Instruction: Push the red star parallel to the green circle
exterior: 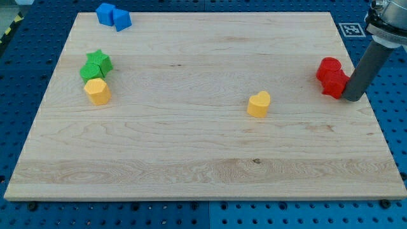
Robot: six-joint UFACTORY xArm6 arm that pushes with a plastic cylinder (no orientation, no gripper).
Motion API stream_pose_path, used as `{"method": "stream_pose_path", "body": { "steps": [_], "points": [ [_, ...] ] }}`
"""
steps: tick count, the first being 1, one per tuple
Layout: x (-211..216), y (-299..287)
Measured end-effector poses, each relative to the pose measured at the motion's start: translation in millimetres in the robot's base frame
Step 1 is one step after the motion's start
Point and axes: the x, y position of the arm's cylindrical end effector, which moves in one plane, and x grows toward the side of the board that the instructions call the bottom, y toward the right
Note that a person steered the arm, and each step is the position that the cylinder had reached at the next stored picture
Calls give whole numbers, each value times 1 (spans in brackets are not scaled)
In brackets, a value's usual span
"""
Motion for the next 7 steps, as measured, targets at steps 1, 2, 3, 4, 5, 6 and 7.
{"method": "stream_pose_path", "body": {
  "steps": [1,2,3,4,5,6,7],
  "points": [
    [3,0],
    [43,1],
    [101,-29],
    [121,-102],
    [116,-170],
    [89,-209],
    [43,-228]
  ]
}}
